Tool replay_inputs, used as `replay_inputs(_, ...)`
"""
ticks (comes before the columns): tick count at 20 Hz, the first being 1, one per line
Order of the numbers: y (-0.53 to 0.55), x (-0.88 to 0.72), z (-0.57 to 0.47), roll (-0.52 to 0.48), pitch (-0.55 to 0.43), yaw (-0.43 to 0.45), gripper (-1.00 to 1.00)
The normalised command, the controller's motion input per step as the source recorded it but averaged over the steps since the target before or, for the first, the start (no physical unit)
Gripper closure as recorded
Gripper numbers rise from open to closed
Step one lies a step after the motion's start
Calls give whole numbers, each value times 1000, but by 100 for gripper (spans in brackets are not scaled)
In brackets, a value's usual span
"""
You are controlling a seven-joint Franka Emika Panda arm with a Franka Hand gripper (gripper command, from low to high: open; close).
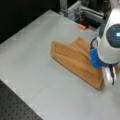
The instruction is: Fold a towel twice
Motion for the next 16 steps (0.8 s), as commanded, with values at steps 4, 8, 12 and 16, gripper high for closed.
replay_inputs(4, -10, -642, -31, 134, -145, -93, 100)
replay_inputs(8, 16, -477, -87, 173, -173, -97, 100)
replay_inputs(12, 44, -330, -144, 185, -203, -101, 100)
replay_inputs(16, 111, -236, -174, 180, -206, -118, 100)
